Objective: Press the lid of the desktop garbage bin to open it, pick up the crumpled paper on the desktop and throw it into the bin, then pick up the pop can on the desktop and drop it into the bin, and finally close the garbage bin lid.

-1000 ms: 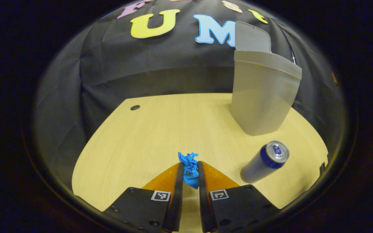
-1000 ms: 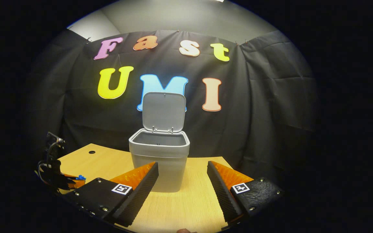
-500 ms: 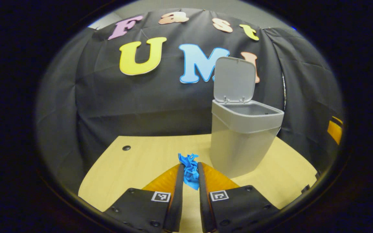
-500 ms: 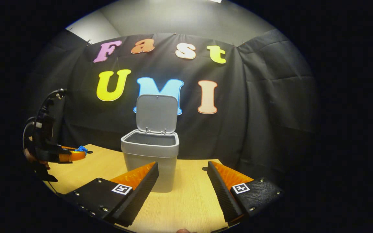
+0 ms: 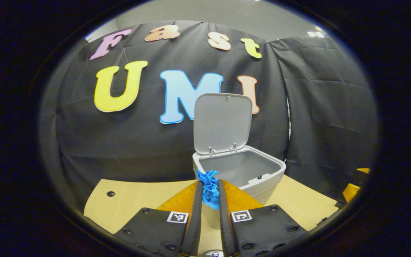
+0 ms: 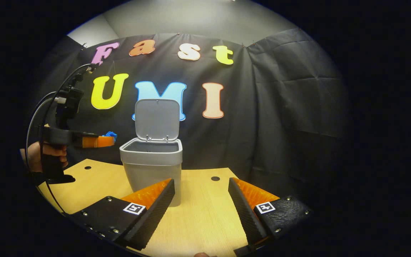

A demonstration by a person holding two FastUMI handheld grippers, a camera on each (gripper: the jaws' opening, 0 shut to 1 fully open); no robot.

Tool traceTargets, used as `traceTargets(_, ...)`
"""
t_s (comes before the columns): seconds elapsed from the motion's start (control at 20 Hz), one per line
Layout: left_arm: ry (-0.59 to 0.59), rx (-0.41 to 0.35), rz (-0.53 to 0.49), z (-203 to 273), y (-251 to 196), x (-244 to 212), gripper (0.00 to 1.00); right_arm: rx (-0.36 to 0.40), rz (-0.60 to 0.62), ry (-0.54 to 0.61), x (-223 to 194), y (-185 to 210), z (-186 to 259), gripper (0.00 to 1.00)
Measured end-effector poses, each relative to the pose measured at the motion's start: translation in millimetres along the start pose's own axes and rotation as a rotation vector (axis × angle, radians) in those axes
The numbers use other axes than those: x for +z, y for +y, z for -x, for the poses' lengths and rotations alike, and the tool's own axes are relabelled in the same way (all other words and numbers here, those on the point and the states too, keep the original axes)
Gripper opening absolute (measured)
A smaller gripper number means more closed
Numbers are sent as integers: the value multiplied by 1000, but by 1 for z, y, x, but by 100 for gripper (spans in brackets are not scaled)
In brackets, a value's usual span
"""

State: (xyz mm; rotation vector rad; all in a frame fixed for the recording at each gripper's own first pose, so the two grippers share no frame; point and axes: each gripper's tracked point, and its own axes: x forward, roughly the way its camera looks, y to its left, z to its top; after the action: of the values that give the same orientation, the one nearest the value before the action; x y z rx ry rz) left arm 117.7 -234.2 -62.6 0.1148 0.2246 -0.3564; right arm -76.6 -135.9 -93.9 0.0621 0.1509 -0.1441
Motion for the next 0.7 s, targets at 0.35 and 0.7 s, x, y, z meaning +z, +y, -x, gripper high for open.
traceTargets(0.35,5,-75,-38,-51,-21,3,38,-108,-28,55,-19,-15,22,96)
traceTargets(0.7,39,-101,19,-61,-27,-11,65,-135,-16,73,-24,-13,28,96)
